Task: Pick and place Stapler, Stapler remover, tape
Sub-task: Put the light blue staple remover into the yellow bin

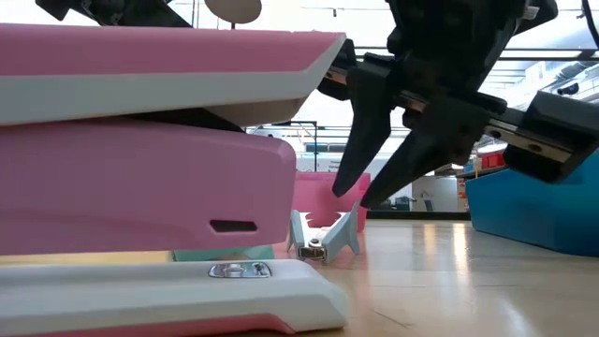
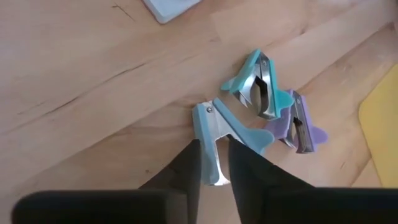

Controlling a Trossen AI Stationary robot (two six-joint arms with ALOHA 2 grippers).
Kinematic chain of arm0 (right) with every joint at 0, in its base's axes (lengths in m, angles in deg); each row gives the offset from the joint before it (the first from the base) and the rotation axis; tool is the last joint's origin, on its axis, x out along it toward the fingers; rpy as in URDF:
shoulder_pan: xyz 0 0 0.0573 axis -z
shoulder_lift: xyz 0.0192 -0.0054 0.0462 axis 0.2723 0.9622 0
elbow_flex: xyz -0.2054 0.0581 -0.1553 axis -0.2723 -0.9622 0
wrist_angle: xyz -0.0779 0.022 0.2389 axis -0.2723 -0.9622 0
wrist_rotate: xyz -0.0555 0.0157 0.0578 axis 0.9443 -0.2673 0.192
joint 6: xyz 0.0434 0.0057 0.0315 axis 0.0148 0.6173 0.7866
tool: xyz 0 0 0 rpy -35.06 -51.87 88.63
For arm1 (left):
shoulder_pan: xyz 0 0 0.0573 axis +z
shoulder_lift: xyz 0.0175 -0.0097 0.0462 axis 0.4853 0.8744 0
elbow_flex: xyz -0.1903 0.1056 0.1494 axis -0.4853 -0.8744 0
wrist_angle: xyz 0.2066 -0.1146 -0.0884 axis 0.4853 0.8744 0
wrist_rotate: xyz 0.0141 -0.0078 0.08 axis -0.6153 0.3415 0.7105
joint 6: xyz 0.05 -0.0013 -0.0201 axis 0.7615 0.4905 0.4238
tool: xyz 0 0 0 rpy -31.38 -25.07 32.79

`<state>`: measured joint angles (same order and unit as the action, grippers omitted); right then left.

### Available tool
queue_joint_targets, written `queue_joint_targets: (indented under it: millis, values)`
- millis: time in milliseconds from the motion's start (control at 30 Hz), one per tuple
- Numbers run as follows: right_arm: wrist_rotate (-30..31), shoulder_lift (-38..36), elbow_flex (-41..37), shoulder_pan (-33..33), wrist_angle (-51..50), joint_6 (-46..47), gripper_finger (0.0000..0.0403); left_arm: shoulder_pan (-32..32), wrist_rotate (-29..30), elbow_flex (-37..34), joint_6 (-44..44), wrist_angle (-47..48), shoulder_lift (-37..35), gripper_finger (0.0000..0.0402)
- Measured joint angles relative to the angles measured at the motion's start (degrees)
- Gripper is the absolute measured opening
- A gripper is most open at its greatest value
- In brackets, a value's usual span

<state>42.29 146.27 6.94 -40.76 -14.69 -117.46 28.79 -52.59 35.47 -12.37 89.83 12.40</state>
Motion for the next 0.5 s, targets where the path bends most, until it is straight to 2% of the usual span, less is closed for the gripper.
queue_joint_targets:
  millis: [233,500]
  values:
    - [-0.6,0.0,0.0,0.1,-0.6,0.2,0.0054,0.0,0.0,0.0,0.0,0.0,0.0,0.0174]
    - [-0.6,0.0,0.0,0.2,-1.7,0.4,0.0074,0.0,0.0,0.0,0.0,0.0,0.0,0.0174]
